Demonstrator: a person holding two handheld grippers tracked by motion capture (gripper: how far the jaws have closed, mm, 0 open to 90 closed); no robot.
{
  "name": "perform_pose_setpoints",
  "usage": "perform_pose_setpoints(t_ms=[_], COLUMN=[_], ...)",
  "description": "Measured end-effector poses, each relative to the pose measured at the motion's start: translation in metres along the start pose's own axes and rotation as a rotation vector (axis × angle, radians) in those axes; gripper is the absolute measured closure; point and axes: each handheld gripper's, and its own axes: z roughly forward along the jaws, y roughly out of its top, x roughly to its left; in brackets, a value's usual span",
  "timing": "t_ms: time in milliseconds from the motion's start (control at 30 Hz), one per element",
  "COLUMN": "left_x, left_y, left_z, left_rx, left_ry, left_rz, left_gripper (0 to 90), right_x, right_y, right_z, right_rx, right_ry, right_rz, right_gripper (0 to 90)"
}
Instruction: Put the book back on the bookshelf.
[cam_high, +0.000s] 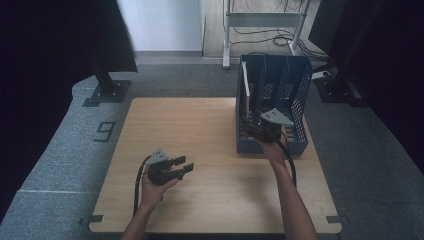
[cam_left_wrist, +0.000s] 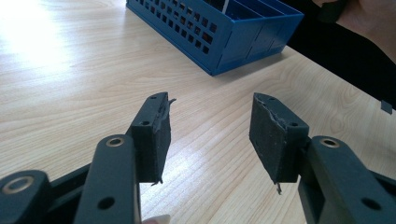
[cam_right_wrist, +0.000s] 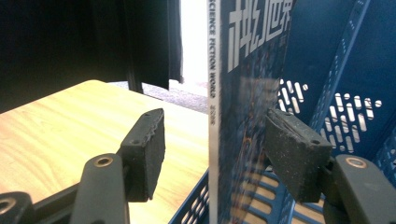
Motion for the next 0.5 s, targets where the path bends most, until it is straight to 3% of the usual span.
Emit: perform_pose_setpoints(t_ms=[500], left_x=[-0.001], left_y=[-0.002], left_z=[0.002], left_rx=[0.013], left_ry=[0.006], left_rz=[0.004], left_gripper=[48.0], right_x=[0.010], right_y=[-0.014], right_z=[-0.023], right_rx=[-0.017], right_ry=[0.037], right_rz=[-0.001], right_gripper=[39.7])
